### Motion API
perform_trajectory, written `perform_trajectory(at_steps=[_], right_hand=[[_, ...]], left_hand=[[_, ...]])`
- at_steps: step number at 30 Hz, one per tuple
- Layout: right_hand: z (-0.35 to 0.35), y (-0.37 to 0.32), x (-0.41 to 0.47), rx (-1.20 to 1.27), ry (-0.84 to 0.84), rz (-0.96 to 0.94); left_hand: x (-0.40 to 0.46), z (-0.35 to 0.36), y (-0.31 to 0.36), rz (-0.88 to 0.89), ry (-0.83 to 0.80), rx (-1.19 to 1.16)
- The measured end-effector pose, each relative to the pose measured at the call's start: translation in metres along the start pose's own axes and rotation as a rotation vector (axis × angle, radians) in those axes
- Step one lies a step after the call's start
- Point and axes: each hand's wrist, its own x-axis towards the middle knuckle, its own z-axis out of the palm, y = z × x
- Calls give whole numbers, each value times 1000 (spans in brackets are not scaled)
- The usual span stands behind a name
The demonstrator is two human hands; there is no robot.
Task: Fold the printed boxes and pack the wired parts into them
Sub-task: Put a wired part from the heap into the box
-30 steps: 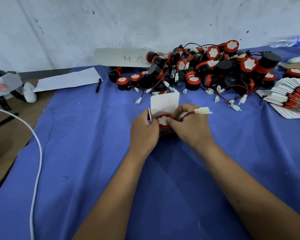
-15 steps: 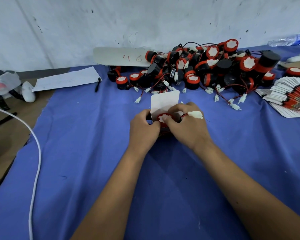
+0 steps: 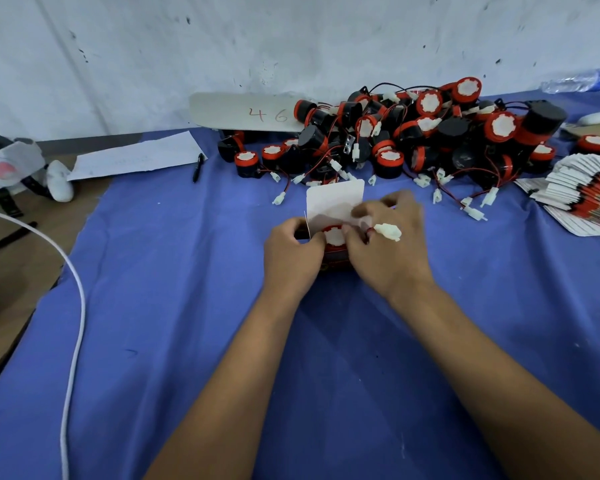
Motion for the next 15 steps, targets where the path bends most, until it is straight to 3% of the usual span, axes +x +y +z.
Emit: perform_trajectory(at_steps=[2, 4, 10, 15], right_hand=[[-14, -4, 1, -154, 201, -86], [-28, -6, 2, -104, 268, -104], [-33, -20, -5, 173, 92, -173], [-25, -21, 0, -49, 49, -205]], left_hand=[[1, 0, -1, -21, -4, -16], [3, 0, -2, -33, -7, -16], [2, 0, 0, -6, -33, -25], [0, 0, 1, 1, -40, -17]])
